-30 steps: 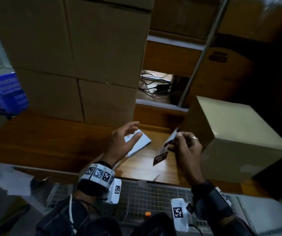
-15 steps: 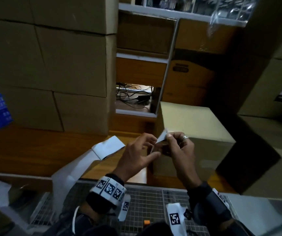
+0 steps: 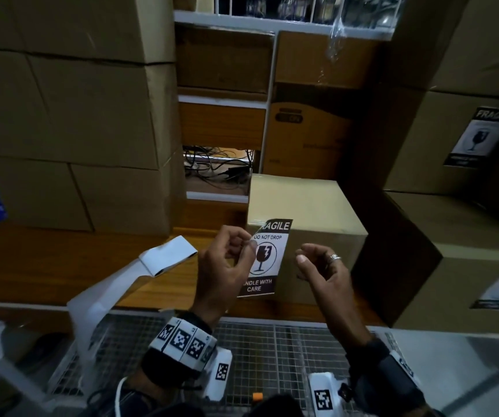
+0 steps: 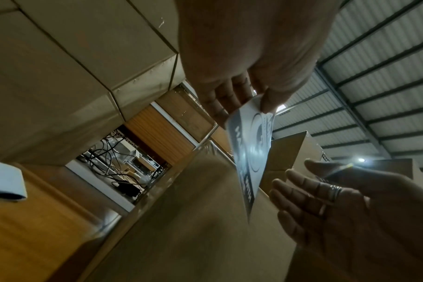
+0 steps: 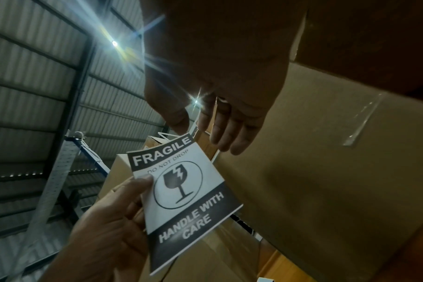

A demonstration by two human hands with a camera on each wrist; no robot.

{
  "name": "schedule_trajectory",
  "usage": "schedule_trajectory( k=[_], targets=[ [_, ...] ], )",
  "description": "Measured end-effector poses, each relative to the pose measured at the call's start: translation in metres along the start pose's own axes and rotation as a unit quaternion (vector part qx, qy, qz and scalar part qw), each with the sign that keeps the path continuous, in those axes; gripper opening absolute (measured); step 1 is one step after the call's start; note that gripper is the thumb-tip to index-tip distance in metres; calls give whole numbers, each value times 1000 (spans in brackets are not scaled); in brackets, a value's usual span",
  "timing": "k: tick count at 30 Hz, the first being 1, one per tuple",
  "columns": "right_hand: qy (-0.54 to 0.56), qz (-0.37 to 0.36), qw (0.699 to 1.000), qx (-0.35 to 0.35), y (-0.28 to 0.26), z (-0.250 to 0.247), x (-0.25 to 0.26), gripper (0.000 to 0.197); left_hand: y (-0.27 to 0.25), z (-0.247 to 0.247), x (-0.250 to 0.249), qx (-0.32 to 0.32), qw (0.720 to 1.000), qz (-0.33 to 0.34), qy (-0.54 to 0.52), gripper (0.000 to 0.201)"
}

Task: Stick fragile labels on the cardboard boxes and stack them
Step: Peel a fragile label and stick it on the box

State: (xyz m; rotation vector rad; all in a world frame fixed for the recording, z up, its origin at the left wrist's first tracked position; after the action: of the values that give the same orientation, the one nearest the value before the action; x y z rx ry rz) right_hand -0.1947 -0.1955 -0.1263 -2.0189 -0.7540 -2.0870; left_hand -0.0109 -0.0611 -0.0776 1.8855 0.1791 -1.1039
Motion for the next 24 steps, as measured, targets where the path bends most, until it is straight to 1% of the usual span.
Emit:
schedule_trajectory(
  k=[2, 5, 8, 10, 13, 15, 18, 21, 24],
  targets=[
    [0, 12, 1000, 12, 0, 2, -6, 31, 1, 4, 4, 10, 999, -31, -38, 19],
    [48, 48, 997, 26, 0, 10, -16, 35, 4, 10, 16, 34, 993, -75, -90, 28],
    [72, 64, 995, 29, -1, 15, -22, 25, 7, 19, 28, 79, 986, -93, -116, 34],
    [75, 66, 995, 19, -2, 13, -27, 21, 6, 25, 36, 108, 983, -93, -114, 39],
    [69, 75, 995, -1, -7, 9, -43, 19, 4, 25, 47, 134, 986, -77, -57, 45],
    [68, 89, 993, -20, -11, 4, -57, 19, 4, 19, 53, 128, 990, -64, -14, 45],
    [64, 101, 992, -46, -16, -3, -76, 20, 9, 6, 57, 93, 994, -45, 31, 40],
    [65, 115, 990, -56, -17, -5, -90, 20, 16, 0, 57, 66, 996, -18, 65, 38],
    [69, 122, 989, -56, -13, -3, -95, 18, 22, 1, 55, 61, 993, 2, 96, 38]
  ],
)
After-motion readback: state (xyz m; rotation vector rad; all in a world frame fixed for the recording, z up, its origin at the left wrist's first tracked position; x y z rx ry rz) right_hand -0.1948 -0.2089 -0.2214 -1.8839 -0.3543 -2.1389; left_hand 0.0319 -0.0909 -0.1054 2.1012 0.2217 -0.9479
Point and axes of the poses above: each hand's wrist, its own y-axis towards the middle knuckle, its own z-axis out of the palm, x = y × z, the point moved 10 cm from there along y, towards the middle knuckle, and after that the axes turned 1 degree about y, right-handed, at the moved point
